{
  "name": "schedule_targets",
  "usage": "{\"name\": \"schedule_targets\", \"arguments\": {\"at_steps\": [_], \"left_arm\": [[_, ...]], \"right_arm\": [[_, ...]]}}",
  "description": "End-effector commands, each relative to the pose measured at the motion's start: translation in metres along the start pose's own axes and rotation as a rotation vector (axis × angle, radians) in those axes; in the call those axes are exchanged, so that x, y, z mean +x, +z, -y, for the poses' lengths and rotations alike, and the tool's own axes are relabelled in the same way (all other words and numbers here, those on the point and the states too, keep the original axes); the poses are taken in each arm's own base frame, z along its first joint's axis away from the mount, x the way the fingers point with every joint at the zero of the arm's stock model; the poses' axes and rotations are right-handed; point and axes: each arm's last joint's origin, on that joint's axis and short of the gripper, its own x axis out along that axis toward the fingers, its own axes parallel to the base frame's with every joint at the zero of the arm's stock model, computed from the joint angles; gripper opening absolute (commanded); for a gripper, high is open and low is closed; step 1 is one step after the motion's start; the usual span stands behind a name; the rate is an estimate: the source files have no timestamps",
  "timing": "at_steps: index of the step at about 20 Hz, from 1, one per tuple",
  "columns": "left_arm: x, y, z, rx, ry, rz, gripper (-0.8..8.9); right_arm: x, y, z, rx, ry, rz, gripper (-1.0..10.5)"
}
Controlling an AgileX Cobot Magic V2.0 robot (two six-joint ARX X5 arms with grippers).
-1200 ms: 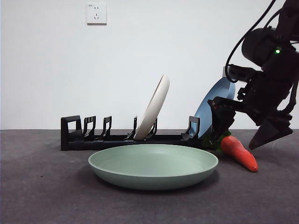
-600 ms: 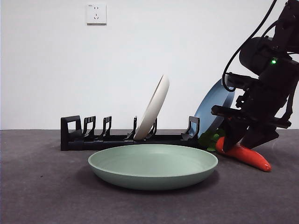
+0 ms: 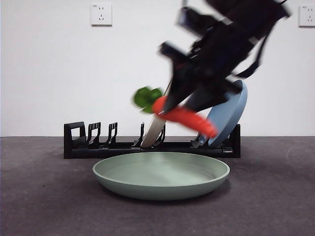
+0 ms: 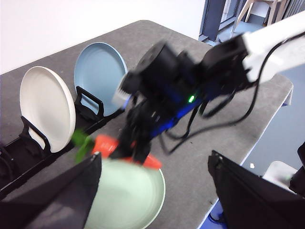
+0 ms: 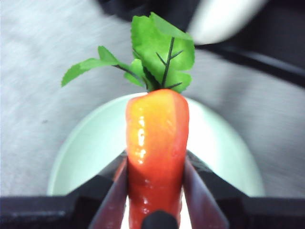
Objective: Take the green plate from the plate rack,put the plate on the table,take the carrot from the table,put the carrot in the plate
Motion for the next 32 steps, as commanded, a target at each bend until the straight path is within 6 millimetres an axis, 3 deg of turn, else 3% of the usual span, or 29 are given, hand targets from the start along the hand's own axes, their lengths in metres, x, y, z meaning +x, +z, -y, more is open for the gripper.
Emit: {"name": "schedule_targets", "arguments": {"at_steps": [1, 5, 9, 10, 13, 14, 17, 21, 27, 32], "left_arm": [[0.000, -0.001, 0.000, -0.004, 0.005, -0.007, 3.77], [0.000, -0.002, -0.001, 0.002, 0.008, -0.023, 3.77], [0.000, -0.002, -0.001, 0.002, 0.009, -0.023, 3.77], [0.000, -0.003, -0.001, 0.002, 0.009, -0.024, 3.77], [0.000, -0.003, -0.001, 0.005, 0.010, -0.029, 3.77], [0.000, -0.003, -0.001, 0.005, 0.010, -0.029, 3.77], [0.000, -0.005, -0.001, 0.012, 0.016, -0.048, 3.77], [-0.001, -0.010, -0.003, 0.030, 0.052, -0.091, 3.77], [-0.002, -0.019, -0.006, 0.067, 0.070, -0.190, 3.77], [-0.004, -0.026, -0.007, 0.092, 0.083, -0.260, 3.72]], "right_arm": [[0.028, -0.012, -0.010, -0.004, -0.005, -0.048, -0.2], [0.065, -0.032, -0.012, -0.007, 0.003, -0.125, -0.2], [0.073, -0.039, -0.009, -0.005, -0.034, -0.162, 0.2], [0.072, -0.039, -0.009, -0.003, -0.033, -0.161, 0.9], [0.064, -0.034, -0.011, 0.009, -0.033, -0.151, 5.1], [0.058, -0.031, -0.012, 0.008, -0.032, -0.137, 5.6], [0.027, -0.016, -0.018, 0.001, -0.027, -0.089, 5.6], [-0.038, -0.007, -0.028, 0.000, -0.009, -0.077, 5.6], [-0.137, -0.032, -0.041, 0.006, 0.115, -0.191, 5.1], [-0.177, -0.052, -0.044, 0.014, 0.108, -0.229, 4.9]]}}
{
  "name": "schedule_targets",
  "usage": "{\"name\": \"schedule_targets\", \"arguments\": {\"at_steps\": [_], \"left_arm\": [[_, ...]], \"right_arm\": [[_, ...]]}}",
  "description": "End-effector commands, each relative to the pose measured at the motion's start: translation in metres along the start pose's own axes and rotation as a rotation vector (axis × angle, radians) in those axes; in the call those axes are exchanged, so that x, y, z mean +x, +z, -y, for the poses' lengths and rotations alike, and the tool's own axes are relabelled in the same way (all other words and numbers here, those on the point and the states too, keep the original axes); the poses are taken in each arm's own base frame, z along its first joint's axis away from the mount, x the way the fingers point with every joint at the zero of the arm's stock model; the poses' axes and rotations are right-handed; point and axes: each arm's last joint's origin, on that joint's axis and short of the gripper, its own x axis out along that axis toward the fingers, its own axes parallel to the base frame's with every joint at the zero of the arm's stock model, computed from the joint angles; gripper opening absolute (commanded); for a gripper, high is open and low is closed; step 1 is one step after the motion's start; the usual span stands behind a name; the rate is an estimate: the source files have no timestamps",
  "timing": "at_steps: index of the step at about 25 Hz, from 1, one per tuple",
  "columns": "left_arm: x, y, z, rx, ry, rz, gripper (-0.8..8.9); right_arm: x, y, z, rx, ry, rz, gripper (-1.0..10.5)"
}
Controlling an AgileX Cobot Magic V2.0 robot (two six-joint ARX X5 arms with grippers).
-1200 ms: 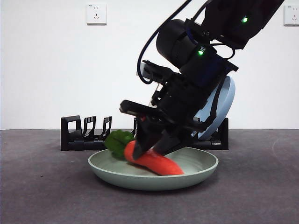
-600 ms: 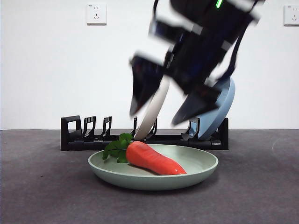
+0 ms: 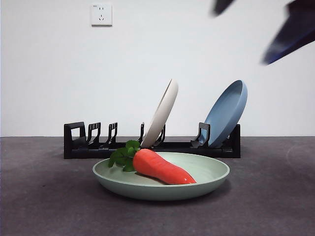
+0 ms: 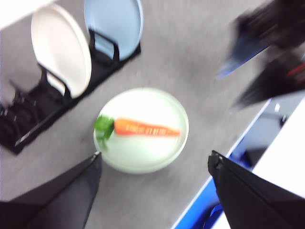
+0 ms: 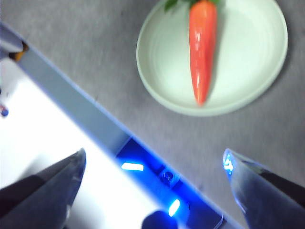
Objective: Take the green plate from the plate rack,put the plate on the table,take the carrot from the table,put the carrot in the plate
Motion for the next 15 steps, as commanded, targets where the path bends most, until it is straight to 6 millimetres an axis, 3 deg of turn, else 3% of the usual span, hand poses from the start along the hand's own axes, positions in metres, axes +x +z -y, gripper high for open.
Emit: {"name": "schedule_targets", "arguments": {"at_steps": [1, 2, 4, 7, 8, 15], "left_arm": [[0.000, -0.003, -0.001, 0.005, 0.008, -0.029, 3.69], [0.000, -0.004, -0.001, 0.010, 0.011, -0.042, 3.39], [0.000, -0.007, -0.001, 0.020, 0.015, -0.070, 1.92], [-0.001, -0.010, -0.002, 0.023, 0.021, -0.095, -0.14], [-0.001, -0.010, -0.002, 0.022, 0.021, -0.097, -0.11], [-0.001, -0.010, -0.002, 0.023, 0.023, -0.094, -0.08]], "right_arm": [[-0.011, -0.012, -0.002, -0.006, 0.001, -0.013, 4.9], [-0.016, -0.016, -0.003, -0.006, 0.001, -0.012, 4.8], [-0.024, -0.022, -0.004, -0.009, 0.002, -0.001, 3.6], [-0.033, -0.028, -0.006, -0.015, 0.005, 0.023, 0.5], [-0.035, -0.029, -0.006, -0.019, 0.006, 0.033, -0.3], [-0.038, -0.031, -0.007, -0.011, 0.007, 0.052, 0.0]]}}
